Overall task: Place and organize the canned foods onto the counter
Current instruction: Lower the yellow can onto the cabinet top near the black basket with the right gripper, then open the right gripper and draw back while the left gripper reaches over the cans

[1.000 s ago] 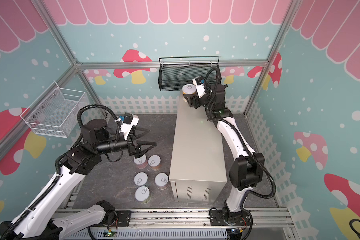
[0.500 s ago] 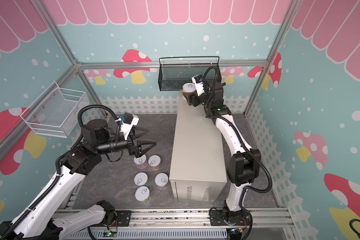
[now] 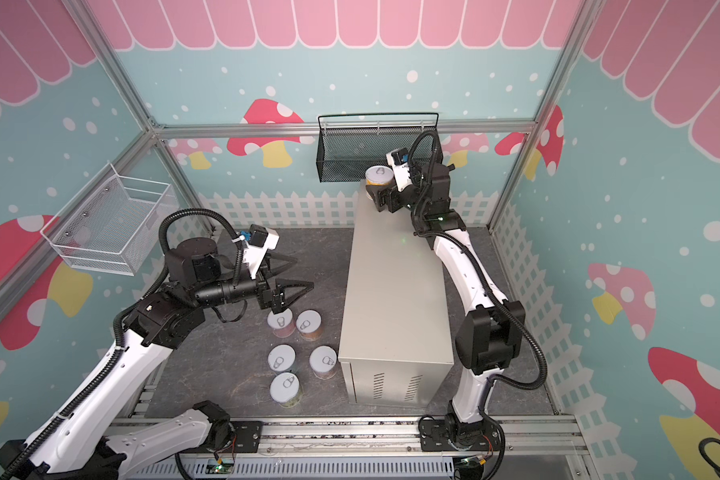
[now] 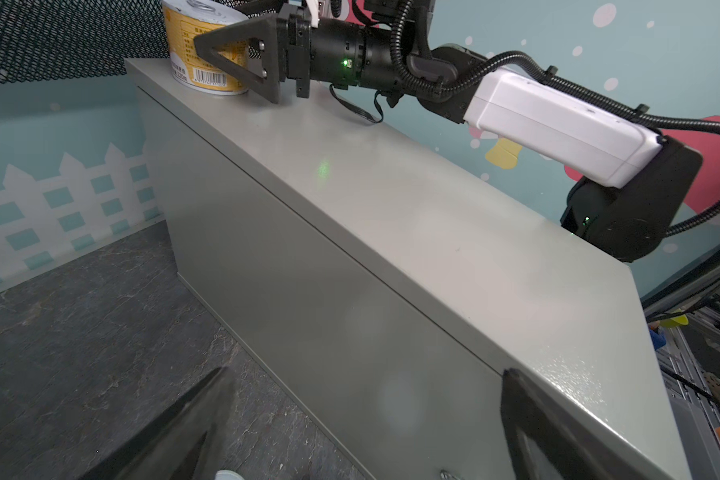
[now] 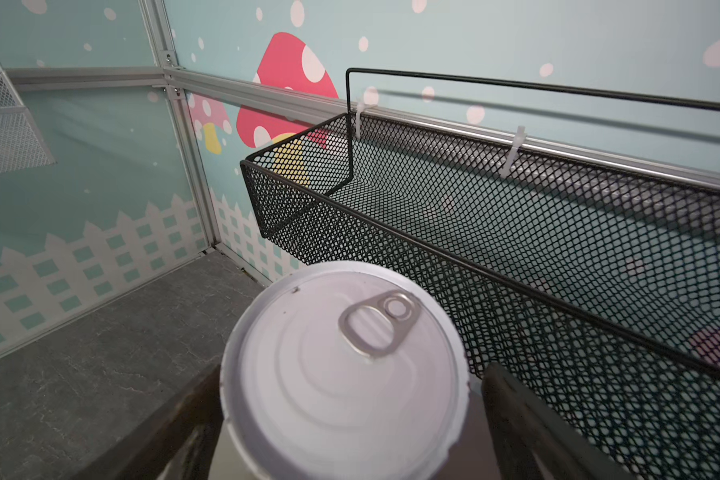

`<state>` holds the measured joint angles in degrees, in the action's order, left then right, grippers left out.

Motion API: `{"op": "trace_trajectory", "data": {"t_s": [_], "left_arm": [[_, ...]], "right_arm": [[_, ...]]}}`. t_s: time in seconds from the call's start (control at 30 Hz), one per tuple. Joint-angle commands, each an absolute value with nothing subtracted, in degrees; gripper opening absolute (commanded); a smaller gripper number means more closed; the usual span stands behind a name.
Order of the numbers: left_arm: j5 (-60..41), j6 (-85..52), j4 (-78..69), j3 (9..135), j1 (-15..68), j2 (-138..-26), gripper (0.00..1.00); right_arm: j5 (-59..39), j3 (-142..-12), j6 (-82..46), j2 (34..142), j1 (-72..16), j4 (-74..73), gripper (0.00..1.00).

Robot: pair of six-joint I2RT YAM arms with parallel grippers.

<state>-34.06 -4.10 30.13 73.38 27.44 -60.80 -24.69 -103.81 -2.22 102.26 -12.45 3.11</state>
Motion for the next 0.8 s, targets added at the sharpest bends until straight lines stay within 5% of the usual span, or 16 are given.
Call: {"op": "trace_trajectory", "data": {"t_s": [0.0, 0.3, 0.57, 0.77], "left_arm": [[-31.55, -3.99, 30.48, 73.07, 27.49, -61.72, 0.99], [-23.53, -9.17, 31.32, 68.42, 28.3, -60.87, 0.99], [-7.4, -17.72, 33.43, 61.52, 28.3, -58.67, 0.99], [2.58, -25.23, 36.85, 59.2, 28.14, -60.84, 0.99]], "right_arm": [[-21.2, -98.69, -2.92, 95.4, -12.31, 3.47, 0.98], [-18.09, -85.65, -2.52, 78.75, -12.44, 9.92, 0.99], [-25.88, -84.26, -1.71, 70.39, -13.42, 20.0, 0.99], [-21.76, -85.69, 1.67, 68.34, -23.28, 25.65, 0.99]]}}
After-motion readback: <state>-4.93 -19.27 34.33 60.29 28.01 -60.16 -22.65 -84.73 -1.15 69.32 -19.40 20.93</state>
